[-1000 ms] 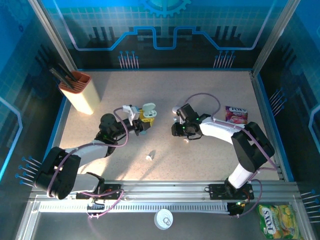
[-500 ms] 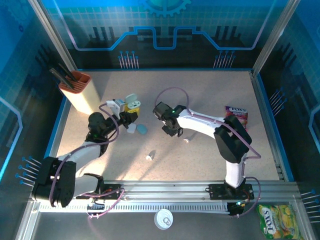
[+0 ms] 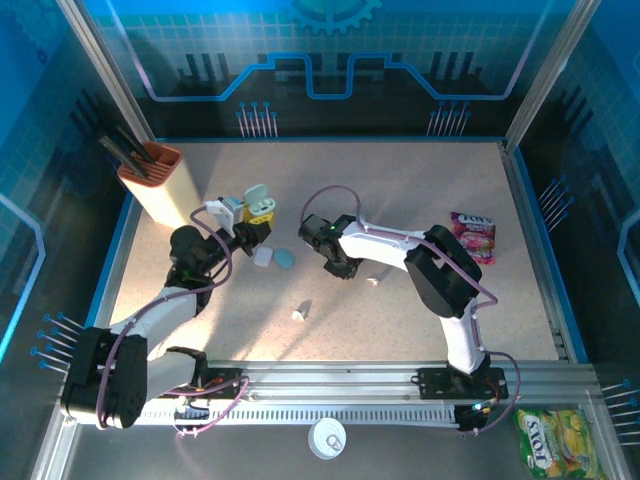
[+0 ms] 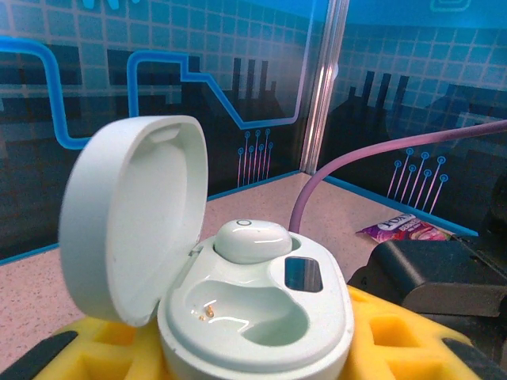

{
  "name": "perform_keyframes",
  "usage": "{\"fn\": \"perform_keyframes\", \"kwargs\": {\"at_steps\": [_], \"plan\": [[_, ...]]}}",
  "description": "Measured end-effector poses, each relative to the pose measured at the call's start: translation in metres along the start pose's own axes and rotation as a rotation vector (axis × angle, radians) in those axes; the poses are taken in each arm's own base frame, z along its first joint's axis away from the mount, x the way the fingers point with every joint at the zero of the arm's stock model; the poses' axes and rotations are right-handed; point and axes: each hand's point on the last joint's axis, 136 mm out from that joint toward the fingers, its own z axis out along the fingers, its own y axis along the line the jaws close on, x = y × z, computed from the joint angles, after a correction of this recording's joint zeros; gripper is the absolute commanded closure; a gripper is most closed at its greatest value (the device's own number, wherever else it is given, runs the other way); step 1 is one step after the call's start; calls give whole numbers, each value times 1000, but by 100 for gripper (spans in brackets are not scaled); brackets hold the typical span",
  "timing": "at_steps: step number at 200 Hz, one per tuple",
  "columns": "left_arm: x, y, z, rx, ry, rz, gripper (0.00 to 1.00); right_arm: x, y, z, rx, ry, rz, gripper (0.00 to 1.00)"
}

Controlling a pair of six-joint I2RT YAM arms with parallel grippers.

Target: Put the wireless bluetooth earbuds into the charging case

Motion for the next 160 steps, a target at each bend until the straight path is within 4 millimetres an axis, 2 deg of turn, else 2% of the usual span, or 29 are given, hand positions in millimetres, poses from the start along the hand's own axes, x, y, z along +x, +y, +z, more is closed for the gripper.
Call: {"fn": "perform_keyframes", "kwargs": {"at_steps": [88,160], "plan": [[1,0,0,0,3,-2,64,-3,-2,6,26,18,-5,81],[1,0,0,0,5,-3,64,1,-8,5,-38,3,95,80]]}}
